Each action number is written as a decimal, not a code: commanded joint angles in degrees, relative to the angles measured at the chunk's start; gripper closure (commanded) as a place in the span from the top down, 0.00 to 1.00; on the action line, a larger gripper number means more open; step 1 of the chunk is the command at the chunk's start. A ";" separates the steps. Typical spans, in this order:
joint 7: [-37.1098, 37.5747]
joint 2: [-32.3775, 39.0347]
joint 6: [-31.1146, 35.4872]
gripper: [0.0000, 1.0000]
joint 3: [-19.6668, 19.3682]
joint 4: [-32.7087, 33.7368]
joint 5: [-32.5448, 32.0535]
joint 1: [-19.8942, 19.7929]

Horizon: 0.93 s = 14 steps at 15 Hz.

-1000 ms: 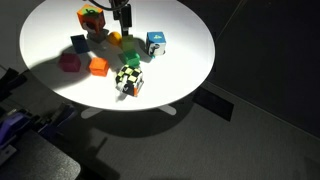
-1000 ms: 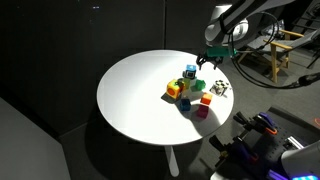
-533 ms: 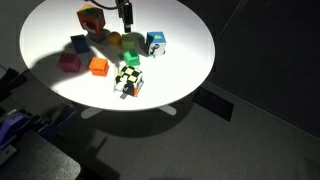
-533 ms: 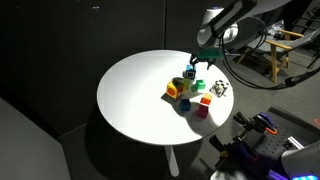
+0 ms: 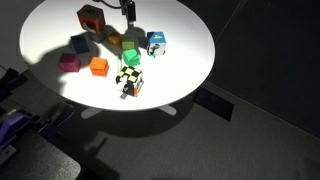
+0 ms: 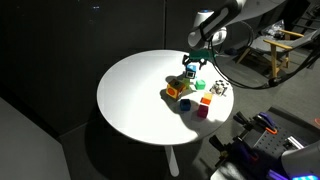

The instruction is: Put the yellow block on top of the square plush toy on the left

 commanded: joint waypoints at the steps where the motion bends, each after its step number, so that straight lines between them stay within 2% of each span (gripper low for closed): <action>1: 0.88 4.59 -3.29 1.00 0.32 6.54 1.72 0.16; 14: 2.31 15.36 -11.83 1.00 0.60 19.30 5.40 -1.23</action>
